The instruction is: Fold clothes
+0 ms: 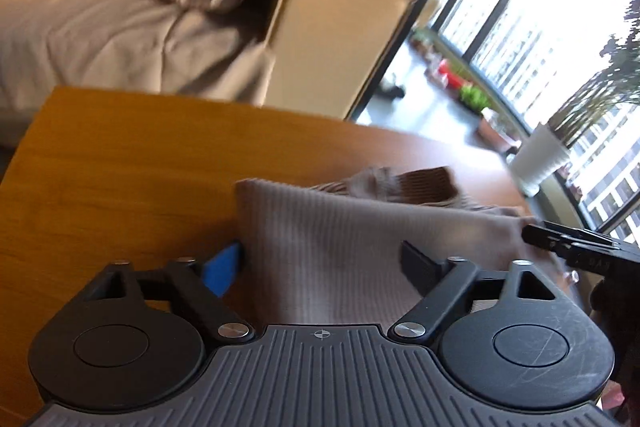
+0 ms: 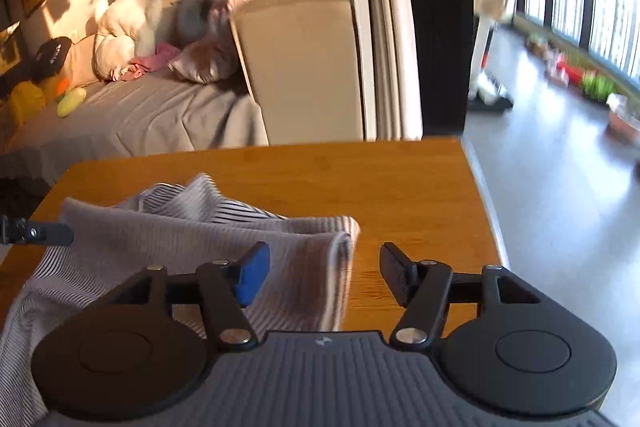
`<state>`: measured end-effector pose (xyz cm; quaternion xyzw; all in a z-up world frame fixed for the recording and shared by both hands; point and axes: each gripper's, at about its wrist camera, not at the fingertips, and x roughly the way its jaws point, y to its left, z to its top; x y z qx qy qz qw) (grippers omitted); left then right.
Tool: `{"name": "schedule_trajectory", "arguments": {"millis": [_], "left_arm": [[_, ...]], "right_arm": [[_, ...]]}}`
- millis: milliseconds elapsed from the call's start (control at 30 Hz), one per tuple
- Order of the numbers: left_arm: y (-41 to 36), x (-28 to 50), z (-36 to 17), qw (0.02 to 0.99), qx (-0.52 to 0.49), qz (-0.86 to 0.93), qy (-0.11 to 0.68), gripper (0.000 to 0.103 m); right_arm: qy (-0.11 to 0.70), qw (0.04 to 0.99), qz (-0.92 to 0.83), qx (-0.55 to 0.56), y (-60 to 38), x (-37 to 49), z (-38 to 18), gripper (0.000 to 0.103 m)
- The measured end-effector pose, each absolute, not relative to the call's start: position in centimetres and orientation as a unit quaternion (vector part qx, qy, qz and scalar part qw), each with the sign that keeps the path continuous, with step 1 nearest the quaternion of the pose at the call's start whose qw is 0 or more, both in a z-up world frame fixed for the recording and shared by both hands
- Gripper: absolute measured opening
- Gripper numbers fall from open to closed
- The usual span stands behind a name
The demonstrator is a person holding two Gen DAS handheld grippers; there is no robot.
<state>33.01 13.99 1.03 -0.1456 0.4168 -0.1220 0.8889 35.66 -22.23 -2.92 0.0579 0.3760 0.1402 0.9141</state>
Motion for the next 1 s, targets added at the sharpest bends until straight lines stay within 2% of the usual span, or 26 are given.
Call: {"name": "schedule_trajectory", "arguments": {"millis": [133,267,300,333,400,433,467,500,533,767,1000], "left_arm": [[14.1,33.7,0.3,0.892,-0.141,-0.125,0.411,0.089],[13.2,34.5,0.0,0.904,-0.139,-0.117,0.388,0.09],[12.9,34.6,-0.1,0.908,-0.133,-0.115,0.381,0.09],[12.4,34.5,-0.1,0.912,-0.121,-0.113,0.376,0.089],[12.1,34.1,0.2,0.915,-0.107,-0.11,0.372,0.074],[12.1,33.8,0.4,0.917,-0.101,-0.108,0.371,0.062],[12.0,33.6,0.6,0.918,-0.095,-0.106,0.37,0.046],[12.0,33.4,0.7,0.919,-0.088,-0.104,0.369,0.036],[12.1,32.9,1.3,0.921,-0.086,-0.107,0.364,0.029],[11.4,25.8,7.4,0.94,-0.021,-0.157,0.303,0.025],[12.4,17.3,8.0,0.941,0.005,-0.178,0.288,0.025]], "right_arm": [[0.384,0.896,0.192,0.11,-23.1,37.7,-4.2,0.061],[0.377,0.895,0.219,0.1,-22.1,38.5,-4.2,0.062],[0.373,0.896,0.221,0.094,-21.8,38.5,-4.1,0.061],[0.37,0.898,0.223,0.087,-21.6,38.4,-4.1,0.05],[0.363,0.901,0.227,0.075,-21.0,38.3,-3.9,0.038],[0.359,0.902,0.229,0.069,-20.8,38.2,-3.8,0.03],[0.356,0.904,0.23,0.063,-20.5,38.2,-3.8,0.027],[0.345,0.907,0.232,0.061,-20.6,37.6,-3.1,0.021],[0.334,0.911,0.233,0.059,-20.8,36.9,-2.4,0.02],[0.268,0.924,0.274,0.006,-21.1,28.5,3.8,0.017],[0.264,0.922,0.28,-0.047,-21.9,18.9,4.8,0.015]]}}
